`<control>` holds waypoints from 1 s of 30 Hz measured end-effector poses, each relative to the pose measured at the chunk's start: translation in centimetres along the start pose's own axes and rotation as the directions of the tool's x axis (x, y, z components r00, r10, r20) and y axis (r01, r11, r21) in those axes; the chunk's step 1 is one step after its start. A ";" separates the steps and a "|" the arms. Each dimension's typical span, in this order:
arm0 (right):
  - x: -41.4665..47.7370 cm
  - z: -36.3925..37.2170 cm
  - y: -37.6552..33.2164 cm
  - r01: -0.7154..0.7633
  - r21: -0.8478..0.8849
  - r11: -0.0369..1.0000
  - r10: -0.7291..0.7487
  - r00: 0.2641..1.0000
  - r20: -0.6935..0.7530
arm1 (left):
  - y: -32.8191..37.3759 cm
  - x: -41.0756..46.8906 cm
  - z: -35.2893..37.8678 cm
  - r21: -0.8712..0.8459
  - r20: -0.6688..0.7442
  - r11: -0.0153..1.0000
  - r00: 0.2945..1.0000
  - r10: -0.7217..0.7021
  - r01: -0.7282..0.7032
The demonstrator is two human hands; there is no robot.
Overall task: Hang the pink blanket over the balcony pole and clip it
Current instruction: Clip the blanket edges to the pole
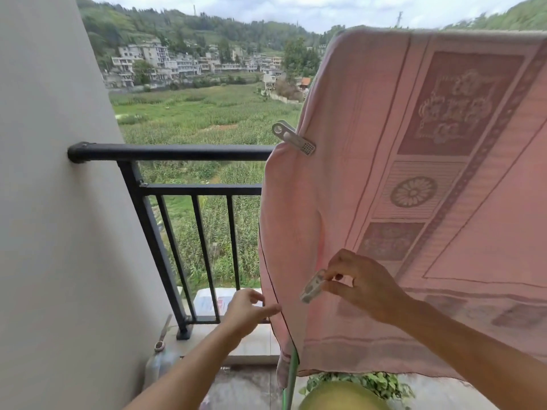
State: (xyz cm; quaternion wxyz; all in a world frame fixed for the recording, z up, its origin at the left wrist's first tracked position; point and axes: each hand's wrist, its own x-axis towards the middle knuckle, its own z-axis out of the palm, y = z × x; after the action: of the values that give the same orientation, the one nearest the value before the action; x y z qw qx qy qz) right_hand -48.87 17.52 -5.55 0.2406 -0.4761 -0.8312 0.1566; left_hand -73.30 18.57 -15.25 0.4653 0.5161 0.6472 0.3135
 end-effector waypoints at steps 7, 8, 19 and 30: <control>-0.6 -2.5 1.2 -0.012 -0.174 0.985 0.019 0.999 0.039 | 0.2 1.9 2.8 -0.139 -0.106 0.988 0.993 0.050 -0.064; -0.5 -2.7 1.1 -0.002 -0.188 0.982 0.012 0.999 0.052 | -0.1 2.2 1.9 -0.139 -0.183 0.988 0.982 0.043 -0.070; 5.9 1.1 -6.4 0.478 -0.365 0.799 -0.411 0.877 0.249 | -3.1 4.6 -0.4 -0.424 -0.011 0.906 1.000 -0.013 0.008; 15.6 9.7 -7.2 0.522 -0.637 0.567 0.141 0.701 0.700 | -7.0 6.4 -1.5 -0.575 0.050 0.817 0.999 -0.021 0.046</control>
State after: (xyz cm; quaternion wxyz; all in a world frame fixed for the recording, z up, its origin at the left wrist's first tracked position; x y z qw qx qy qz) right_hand -66.09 27.13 -6.25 -0.3083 -0.3353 -0.8845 -0.1013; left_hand -77.55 22.92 -22.61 0.6180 0.3464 0.5216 0.4754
